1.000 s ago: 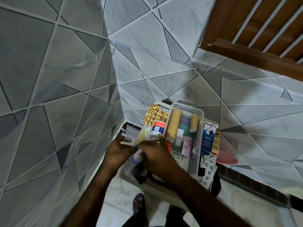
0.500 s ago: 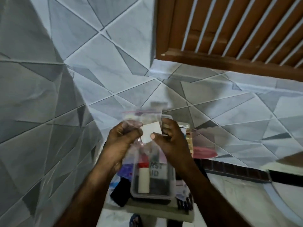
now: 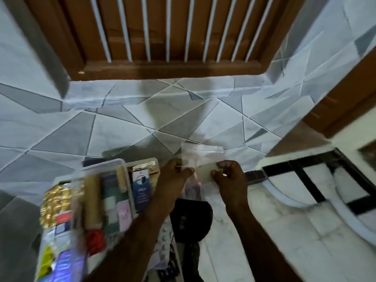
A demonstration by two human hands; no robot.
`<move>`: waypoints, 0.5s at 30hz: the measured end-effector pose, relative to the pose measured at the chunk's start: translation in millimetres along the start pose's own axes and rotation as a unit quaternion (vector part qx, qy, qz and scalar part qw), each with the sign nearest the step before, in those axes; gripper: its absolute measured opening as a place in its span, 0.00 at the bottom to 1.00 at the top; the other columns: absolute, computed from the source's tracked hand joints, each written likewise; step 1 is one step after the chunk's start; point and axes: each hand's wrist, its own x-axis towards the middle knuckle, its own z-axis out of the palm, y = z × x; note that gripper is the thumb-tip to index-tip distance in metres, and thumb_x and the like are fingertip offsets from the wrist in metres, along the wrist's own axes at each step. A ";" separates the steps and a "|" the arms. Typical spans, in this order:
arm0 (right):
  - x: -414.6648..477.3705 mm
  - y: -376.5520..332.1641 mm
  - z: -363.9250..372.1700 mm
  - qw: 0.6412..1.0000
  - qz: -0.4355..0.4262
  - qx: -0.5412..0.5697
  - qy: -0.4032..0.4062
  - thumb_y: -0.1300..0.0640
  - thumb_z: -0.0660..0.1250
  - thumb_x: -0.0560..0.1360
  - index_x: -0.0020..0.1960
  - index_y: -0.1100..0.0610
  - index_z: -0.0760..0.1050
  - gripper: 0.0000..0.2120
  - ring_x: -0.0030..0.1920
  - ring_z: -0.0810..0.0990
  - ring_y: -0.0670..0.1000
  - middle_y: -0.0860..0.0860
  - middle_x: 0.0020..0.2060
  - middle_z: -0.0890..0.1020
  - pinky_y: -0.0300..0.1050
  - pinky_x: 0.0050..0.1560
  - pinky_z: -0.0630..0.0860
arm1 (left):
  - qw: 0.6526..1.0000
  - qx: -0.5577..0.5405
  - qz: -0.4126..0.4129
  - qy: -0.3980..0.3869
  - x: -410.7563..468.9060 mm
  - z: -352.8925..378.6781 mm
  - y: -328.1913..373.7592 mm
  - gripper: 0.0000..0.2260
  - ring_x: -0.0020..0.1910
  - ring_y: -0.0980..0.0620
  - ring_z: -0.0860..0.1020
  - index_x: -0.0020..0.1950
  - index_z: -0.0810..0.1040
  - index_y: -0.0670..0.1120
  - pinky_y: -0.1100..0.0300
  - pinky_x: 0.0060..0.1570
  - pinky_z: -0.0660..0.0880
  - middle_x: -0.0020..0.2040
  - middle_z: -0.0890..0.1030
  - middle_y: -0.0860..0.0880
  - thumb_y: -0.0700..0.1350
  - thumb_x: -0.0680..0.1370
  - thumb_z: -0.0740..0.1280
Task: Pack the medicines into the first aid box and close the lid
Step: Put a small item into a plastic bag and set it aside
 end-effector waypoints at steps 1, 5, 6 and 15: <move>9.0 10.1 -5.2 1.000 0.006 -0.018 0.009 0.65 0.71 0.70 0.48 0.53 0.76 0.12 0.48 0.82 0.53 0.51 0.45 0.83 0.54 0.50 0.80 | 1.000 0.015 -0.005 -0.007 5.7 14.3 -3.2 0.04 0.43 0.47 0.82 0.46 0.81 0.48 0.56 0.45 0.77 0.46 0.84 0.45 0.43 0.72 0.71; 41.7 58.0 -16.9 0.997 0.044 -0.067 0.016 0.60 0.71 0.69 0.47 0.46 0.77 0.11 0.46 0.83 0.50 0.47 0.44 0.83 0.55 0.49 0.82 | 0.995 0.069 -0.062 -0.046 36.1 57.5 -35.2 0.08 0.48 0.41 0.81 0.50 0.78 0.44 0.45 0.55 0.78 0.49 0.82 0.42 0.46 0.74 0.67; 48.9 71.3 -17.7 0.995 0.049 -0.081 0.010 0.58 0.70 0.68 0.47 0.44 0.77 0.11 0.46 0.83 0.50 0.46 0.45 0.83 0.56 0.48 0.82 | 0.993 0.069 -0.084 -0.054 43.2 64.8 -45.8 0.09 0.48 0.42 0.81 0.51 0.78 0.46 0.44 0.55 0.79 0.48 0.82 0.43 0.48 0.73 0.67; 103.5 200.9 0.7 0.977 0.117 -0.158 -0.078 0.64 0.67 0.72 0.53 0.51 0.81 0.12 0.52 0.81 0.50 0.50 0.52 0.83 0.47 0.54 0.79 | 0.964 0.152 -0.214 -0.048 118.6 110.5 -189.3 0.06 0.41 0.39 0.82 0.42 0.79 0.46 0.47 0.43 0.81 0.42 0.83 0.40 0.47 0.72 0.66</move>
